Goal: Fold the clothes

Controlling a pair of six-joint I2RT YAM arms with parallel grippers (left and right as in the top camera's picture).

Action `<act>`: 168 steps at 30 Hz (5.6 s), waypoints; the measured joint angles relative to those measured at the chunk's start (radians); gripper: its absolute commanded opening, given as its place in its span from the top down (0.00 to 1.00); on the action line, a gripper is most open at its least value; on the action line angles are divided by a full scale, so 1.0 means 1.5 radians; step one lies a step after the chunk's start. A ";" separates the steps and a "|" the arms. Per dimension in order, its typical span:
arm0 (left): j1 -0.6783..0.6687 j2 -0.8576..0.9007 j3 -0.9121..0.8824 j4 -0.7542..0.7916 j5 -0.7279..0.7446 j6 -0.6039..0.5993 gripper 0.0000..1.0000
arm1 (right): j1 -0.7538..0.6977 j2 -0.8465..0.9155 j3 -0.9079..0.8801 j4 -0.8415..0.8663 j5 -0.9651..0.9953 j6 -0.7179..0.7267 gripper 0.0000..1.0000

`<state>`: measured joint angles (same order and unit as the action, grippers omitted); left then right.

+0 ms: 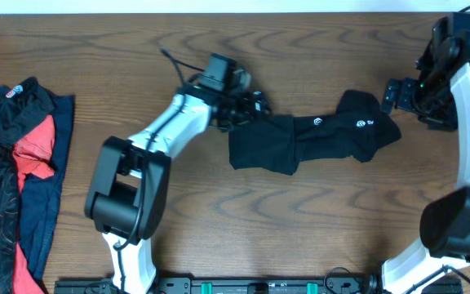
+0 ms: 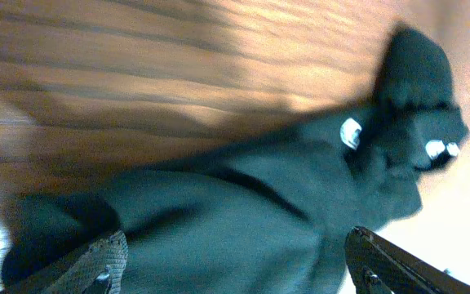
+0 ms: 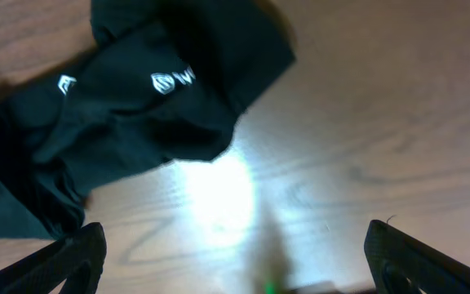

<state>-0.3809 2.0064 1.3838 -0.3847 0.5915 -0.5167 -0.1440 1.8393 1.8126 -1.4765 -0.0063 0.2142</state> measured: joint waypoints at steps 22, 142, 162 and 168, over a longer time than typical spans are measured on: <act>0.009 -0.156 0.007 -0.339 -0.100 0.113 0.04 | -0.141 0.311 -0.015 0.075 -0.194 -0.115 0.01; 0.315 -0.156 0.007 -0.402 -0.219 0.119 0.02 | 0.453 0.276 0.348 -0.105 -0.101 -0.097 0.99; 0.315 -0.156 0.007 -0.415 -0.199 0.134 0.02 | 0.473 0.356 0.273 -0.016 -0.072 -0.039 0.99; 0.315 -0.156 0.007 -0.419 -0.199 0.134 0.02 | 0.491 0.377 0.273 0.015 -0.073 -0.015 0.24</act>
<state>0.0917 1.7729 1.3937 -1.0134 0.2932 -0.3153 0.5922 2.4054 2.2215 -1.4540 -0.1158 0.1913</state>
